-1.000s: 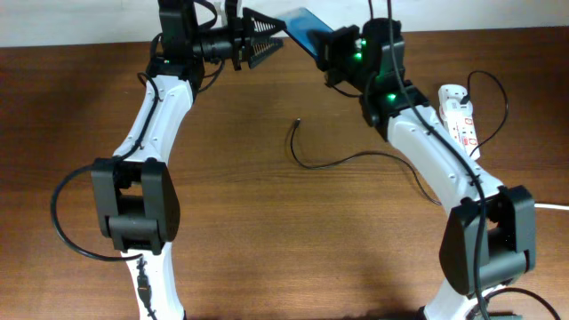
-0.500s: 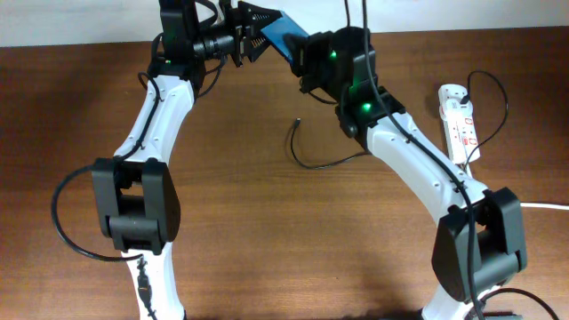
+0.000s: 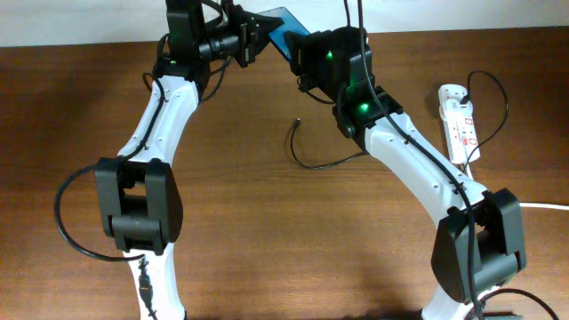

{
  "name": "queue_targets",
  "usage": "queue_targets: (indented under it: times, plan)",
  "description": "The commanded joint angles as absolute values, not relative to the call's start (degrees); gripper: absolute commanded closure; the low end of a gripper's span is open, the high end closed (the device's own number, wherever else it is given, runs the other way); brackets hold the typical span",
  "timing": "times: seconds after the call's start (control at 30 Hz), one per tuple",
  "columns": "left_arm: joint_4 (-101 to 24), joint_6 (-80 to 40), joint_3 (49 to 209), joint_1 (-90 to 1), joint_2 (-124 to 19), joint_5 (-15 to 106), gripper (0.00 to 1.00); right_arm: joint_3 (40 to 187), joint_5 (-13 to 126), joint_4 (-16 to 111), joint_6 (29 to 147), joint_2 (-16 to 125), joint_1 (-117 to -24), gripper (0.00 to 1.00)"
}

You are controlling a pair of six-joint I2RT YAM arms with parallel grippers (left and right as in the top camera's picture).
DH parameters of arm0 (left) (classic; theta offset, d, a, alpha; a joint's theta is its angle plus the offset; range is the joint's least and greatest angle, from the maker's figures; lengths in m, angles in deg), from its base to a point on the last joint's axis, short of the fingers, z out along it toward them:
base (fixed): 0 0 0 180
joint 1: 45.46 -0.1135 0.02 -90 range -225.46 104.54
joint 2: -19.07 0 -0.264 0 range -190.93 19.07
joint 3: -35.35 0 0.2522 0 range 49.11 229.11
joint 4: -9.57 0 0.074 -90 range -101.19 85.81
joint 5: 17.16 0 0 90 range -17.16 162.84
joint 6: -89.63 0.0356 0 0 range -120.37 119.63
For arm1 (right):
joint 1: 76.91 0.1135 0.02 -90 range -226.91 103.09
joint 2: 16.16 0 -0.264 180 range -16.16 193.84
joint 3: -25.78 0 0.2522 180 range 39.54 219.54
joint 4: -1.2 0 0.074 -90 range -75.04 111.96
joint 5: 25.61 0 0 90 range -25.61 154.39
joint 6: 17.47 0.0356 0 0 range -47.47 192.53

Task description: Plug charger to phone and switch on socket

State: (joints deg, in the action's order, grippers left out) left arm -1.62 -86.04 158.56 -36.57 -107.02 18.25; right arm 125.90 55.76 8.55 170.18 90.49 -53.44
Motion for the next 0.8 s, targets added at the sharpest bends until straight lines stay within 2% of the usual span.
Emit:
queue_targets:
  times: [0.0, 0.2, 0.23, 0.27, 0.3, 0.43, 0.57, 0.77]
  plan:
    - [-0.37, -83.29, 159.08, -36.07, -106.60, 18.71, 1.00, 126.60, 53.42, 10.41, 170.03, 88.98, -52.48, 0.96]
    - [-0.37, -83.29, 159.08, -36.07, -106.60, 18.67, 1.00, 126.60, 53.42, 12.83, 168.52, 88.98, -52.48, 0.96]
    - [-0.37, -83.27, 159.08, -36.07, -106.60, 18.67, 1.00, 126.60, 53.45, 13.12, 168.52, 88.98, -52.50, 0.93]
    - [-0.37, -83.27, 159.08, -36.07, -106.60, 18.64, 1.00, 126.60, 53.45, 13.14, 168.52, 88.98, -52.50, 0.87]
    - [-0.37, -83.27, 159.08, -36.07, -106.60, 18.60, 1.00, 126.60, 53.47, 13.31, 168.52, 88.98, -52.50, 0.75]
    - [-1.18, -82.98, 159.08, -36.44, -106.60, 17.53, 1.00, 126.60, 53.56, 14.82, 168.54, 88.98, -52.63, 0.43]
    - [-8.22, -79.07, 159.08, -37.45, -106.60, 17.57, 1.00, 126.60, 54.58, 16.26, 167.93, 88.98, -52.66, 0.32]
    - [-15.96, -72.69, 159.08, -38.91, -106.60, 17.55, 1.00, 126.60, 55.17, 16.31, 159.45, 88.98, -54.08, 0.23]
